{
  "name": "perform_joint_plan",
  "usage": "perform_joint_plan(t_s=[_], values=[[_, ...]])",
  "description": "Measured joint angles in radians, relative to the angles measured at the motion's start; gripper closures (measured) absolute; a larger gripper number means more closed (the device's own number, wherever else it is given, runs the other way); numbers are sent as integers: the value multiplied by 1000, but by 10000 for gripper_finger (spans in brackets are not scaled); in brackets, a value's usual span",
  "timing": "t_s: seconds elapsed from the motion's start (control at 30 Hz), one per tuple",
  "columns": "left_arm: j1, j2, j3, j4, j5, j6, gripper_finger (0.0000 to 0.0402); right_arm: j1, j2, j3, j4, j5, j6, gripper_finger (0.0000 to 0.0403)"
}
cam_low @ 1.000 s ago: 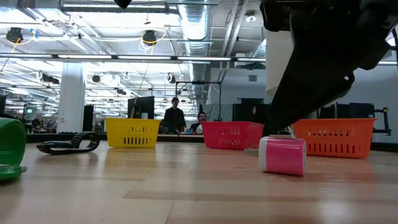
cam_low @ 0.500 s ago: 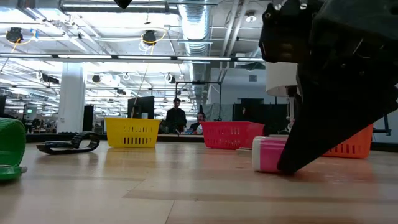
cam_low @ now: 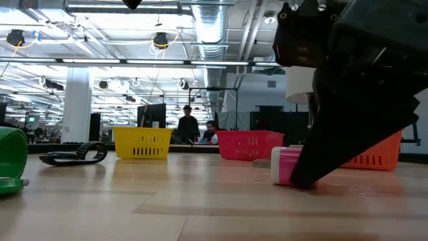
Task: Pick & Place Office items
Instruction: Put the red adapter into the yellow basket
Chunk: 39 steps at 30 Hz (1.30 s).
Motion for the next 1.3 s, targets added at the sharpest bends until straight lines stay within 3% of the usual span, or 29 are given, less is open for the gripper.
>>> perform_joint_plan(t_s=[0.4, 0.63, 0.77, 0.93, 1.1, 1.2, 1.3], values=[[0, 0, 0, 0, 0, 0, 175, -33, 1, 1, 1, -22, -79, 281], [0, 0, 0, 0, 3, 21, 175, -52, -20, -1, -9, -82, -141, 257], [-8, 12, -49, 54, 1, 131, 175, -86, -58, -3, -21, -159, -204, 273], [-19, 27, -255, 274, -31, 193, 190, -136, -123, -3, -45, -246, -279, 283], [-32, 101, -462, 708, -74, 304, 211, -196, -199, -2, -37, -322, -386, 282], [-35, 182, -508, 943, -70, 416, 214, -249, -227, -2, -9, -362, -404, 276], [-36, 262, -504, 1043, -71, 509, 206, -305, -236, -2, 25, -428, -404, 276]])
